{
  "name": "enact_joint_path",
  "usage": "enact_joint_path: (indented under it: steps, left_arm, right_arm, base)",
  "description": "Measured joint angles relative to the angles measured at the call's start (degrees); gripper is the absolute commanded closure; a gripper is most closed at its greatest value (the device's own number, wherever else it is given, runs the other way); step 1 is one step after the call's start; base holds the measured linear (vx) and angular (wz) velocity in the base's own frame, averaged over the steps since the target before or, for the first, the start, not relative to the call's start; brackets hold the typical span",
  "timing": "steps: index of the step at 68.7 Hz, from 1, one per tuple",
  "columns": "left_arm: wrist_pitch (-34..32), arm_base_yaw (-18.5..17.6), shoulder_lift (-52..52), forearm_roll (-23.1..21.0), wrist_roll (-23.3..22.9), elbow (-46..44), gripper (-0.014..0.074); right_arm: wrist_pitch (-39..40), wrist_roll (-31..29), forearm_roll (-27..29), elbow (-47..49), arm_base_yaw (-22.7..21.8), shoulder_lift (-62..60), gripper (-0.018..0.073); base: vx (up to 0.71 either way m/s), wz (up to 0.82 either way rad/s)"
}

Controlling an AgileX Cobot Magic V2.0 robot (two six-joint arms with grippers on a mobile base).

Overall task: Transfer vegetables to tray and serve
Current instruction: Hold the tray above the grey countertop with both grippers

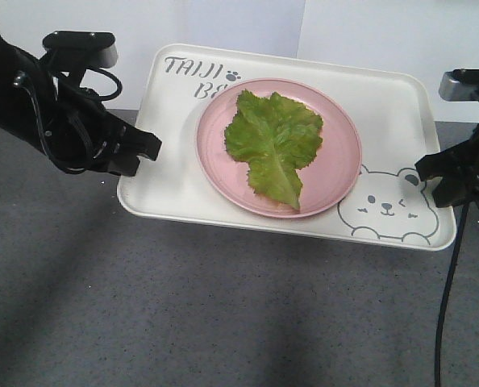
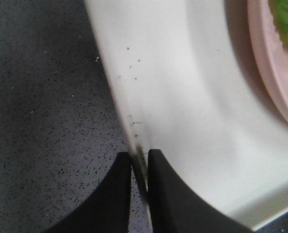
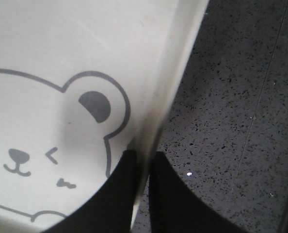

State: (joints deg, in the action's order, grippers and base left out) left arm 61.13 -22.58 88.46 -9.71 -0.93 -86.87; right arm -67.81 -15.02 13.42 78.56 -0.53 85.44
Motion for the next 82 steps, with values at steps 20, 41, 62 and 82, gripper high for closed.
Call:
enact_joint_path:
  steps: [20, 41, 62, 82]
  left_arm:
    - [0.00, 0.00, 0.00, 0.00, 0.00, 0.00, 0.0602]
    - [0.00, 0.00, 0.00, 0.00, 0.00, 0.00, 0.0602]
    - [0.00, 0.00, 0.00, 0.00, 0.00, 0.00, 0.0602]
    - [-0.83, 0.00, 0.00, 0.00, 0.00, 0.00, 0.0602]
  right_arm:
    - [0.00, 0.00, 0.00, 0.00, 0.00, 0.00, 0.0555]
    - [0.00, 0.00, 0.00, 0.00, 0.00, 0.00, 0.0555]
    - [0.00, 0.00, 0.00, 0.00, 0.00, 0.00, 0.0555]
    - [0.00, 0.01, -0.06, 0.00, 0.00, 0.00, 0.0555]
  base:
    - [0.00, 0.00]
    - [0.00, 0.00]
    - [0.00, 0.00]
    - [0.00, 0.00]
